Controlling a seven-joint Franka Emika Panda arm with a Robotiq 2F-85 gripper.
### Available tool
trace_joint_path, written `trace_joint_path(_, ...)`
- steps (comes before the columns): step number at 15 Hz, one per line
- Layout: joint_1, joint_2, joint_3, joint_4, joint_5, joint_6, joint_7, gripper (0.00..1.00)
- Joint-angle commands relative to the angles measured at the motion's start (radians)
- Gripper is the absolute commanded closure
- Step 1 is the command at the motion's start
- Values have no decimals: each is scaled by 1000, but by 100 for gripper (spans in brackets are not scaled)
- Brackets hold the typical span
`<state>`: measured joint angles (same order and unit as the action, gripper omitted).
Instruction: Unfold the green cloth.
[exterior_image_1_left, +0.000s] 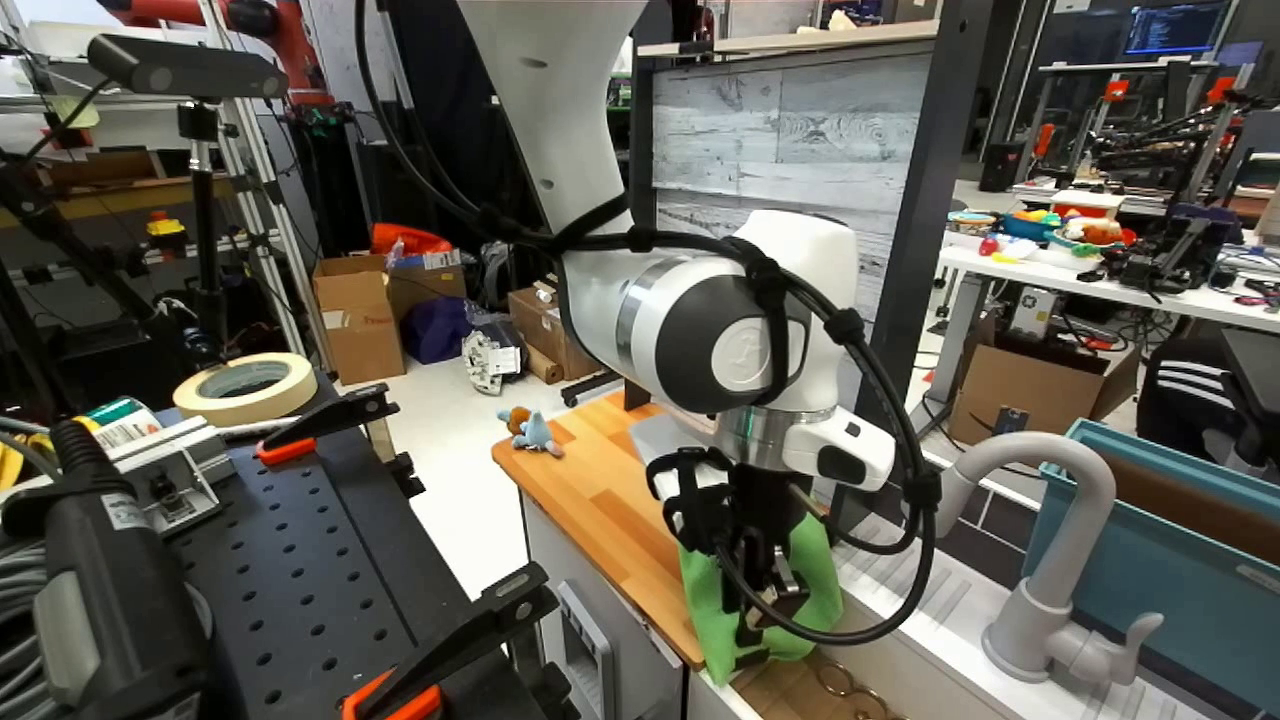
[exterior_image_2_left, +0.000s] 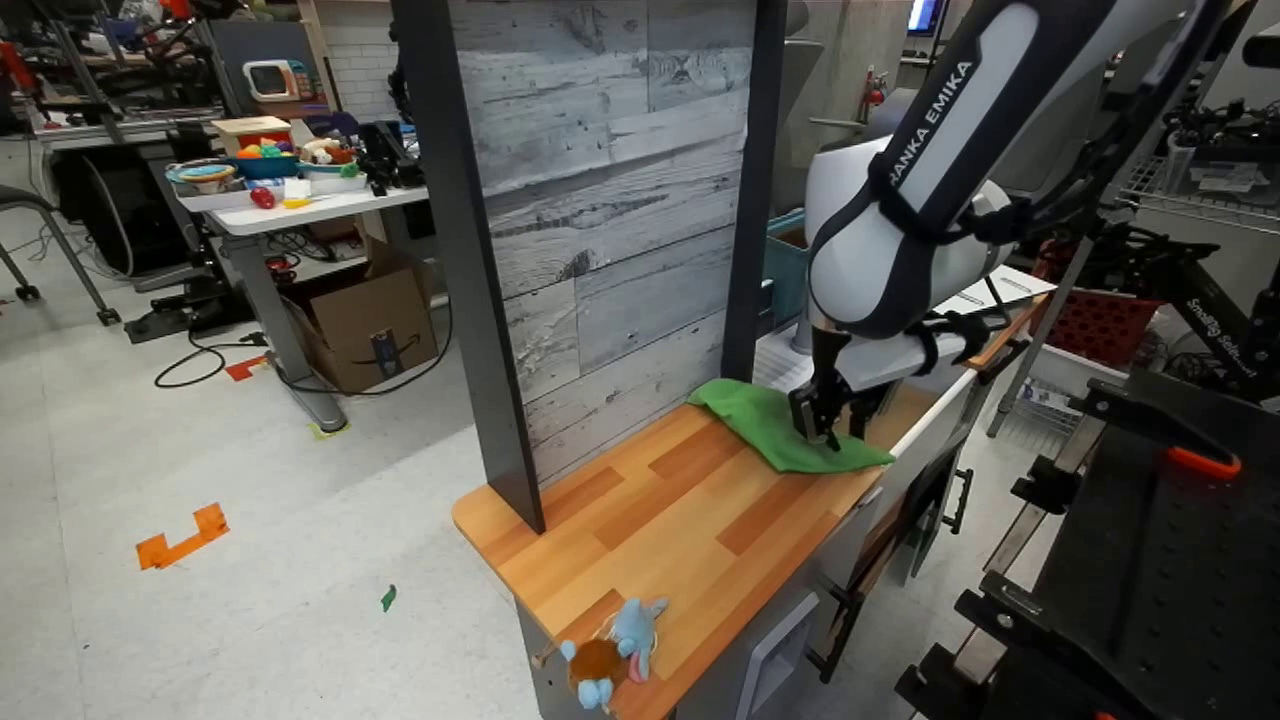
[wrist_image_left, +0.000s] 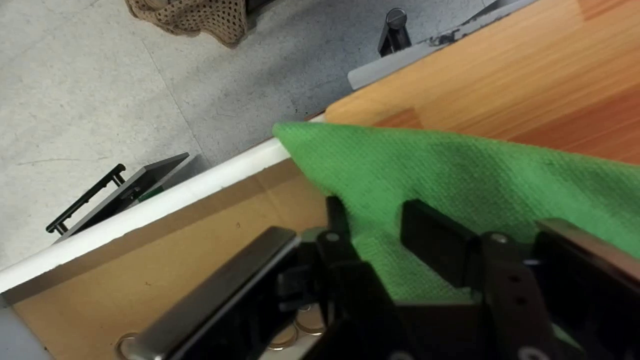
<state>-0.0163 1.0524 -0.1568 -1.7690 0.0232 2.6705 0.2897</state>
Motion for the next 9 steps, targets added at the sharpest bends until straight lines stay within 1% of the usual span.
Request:
trace_joint_path(1, 9, 25, -6, 21, 21, 31, 10, 95)
trace_joint_path(2, 8, 23, -5, 20, 22, 32, 10, 99)
trace_joint_path(3, 8, 22, -5, 19, 23, 34, 11, 100)
trace_joint_path(7, 0, -18, 0, -26, 31, 46, 9, 98)
trace_joint_path(9, 2, -60, 1, -80, 33, 73, 5, 98)
